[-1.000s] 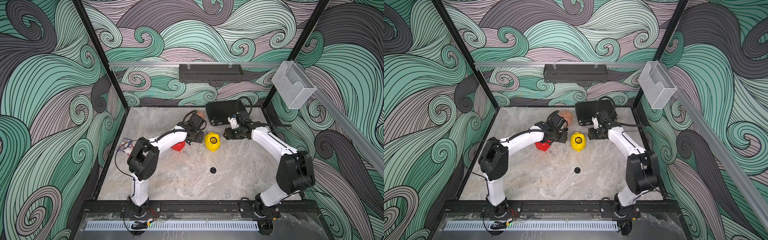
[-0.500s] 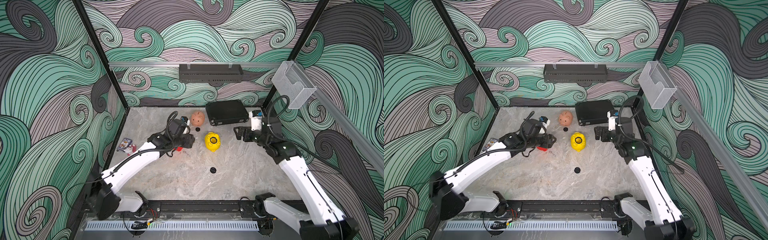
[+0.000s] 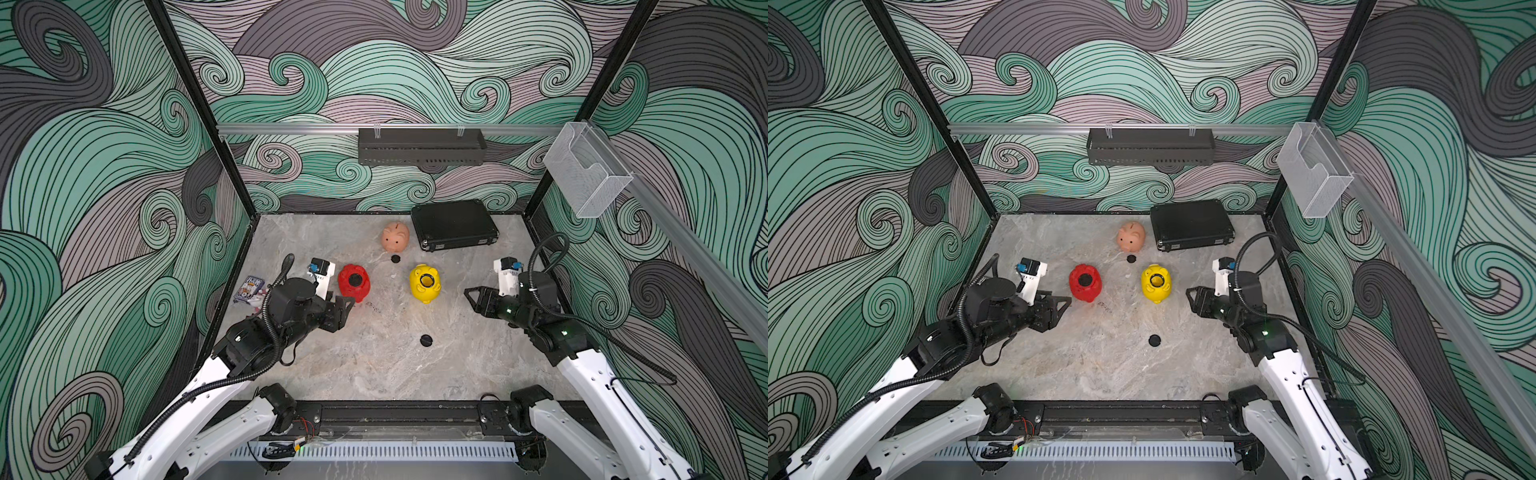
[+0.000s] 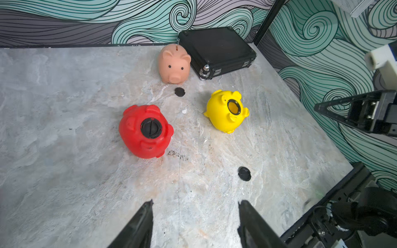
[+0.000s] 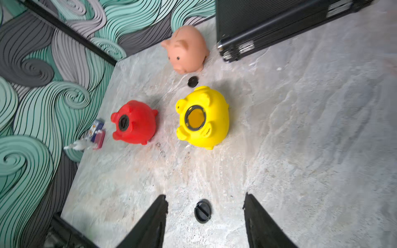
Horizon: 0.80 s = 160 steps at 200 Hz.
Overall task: Close piggy banks
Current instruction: Pick up the knob at the center of the board.
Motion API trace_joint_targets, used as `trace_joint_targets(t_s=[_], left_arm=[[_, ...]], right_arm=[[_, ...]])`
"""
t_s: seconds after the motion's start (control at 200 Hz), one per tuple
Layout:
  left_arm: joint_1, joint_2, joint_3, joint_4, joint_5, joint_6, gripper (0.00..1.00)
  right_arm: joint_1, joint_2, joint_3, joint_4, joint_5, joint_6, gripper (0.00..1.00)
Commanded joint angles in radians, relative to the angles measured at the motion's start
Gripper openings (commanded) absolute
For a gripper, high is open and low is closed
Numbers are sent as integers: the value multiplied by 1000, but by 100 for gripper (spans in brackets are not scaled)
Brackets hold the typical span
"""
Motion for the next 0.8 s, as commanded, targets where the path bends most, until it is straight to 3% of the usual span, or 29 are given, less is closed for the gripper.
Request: trace_joint_targets(t_s=[0.0,0.105,0.29,0.4,0.796], left_arm=[[4,-45,-7,-106,-25,23,63],[4,-95,-36,-124,-47,36,63],[5,-146,-79,-111,-92,15,63],[4,-132,-78,-113,-90,15,63],[6,-105,-76,-108,-92,22,63]], right_arm=[[110,17,-51,-73,-78,19,52],[204,62,-90,-43,-75,18,46],[304,185,-108,19,-77,-19,45],[350,281,-81,34,-48,-50,37],[384,530,6,86,13,-158,31]])
